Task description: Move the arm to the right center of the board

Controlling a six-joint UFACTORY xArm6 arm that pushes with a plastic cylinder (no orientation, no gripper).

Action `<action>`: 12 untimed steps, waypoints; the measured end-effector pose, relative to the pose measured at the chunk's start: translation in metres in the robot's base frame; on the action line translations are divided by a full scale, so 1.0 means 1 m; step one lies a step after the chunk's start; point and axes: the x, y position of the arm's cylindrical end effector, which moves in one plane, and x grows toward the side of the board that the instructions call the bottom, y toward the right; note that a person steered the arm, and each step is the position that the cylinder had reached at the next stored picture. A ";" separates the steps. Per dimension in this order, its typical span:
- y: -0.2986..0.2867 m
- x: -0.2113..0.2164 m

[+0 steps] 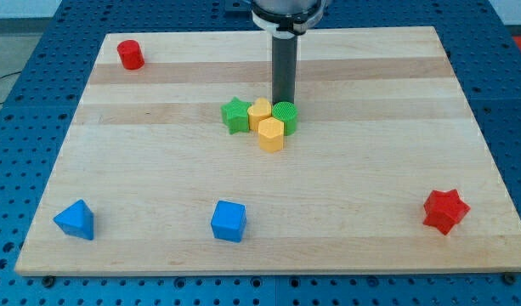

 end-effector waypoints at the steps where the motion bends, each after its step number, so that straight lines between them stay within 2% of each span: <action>1: -0.002 0.000; 2: 0.021 0.000; 4: 0.114 0.000; 7: 0.123 0.000; 9: 0.204 0.026; 10: 0.217 0.055; 11: 0.247 0.108; 12: 0.249 0.168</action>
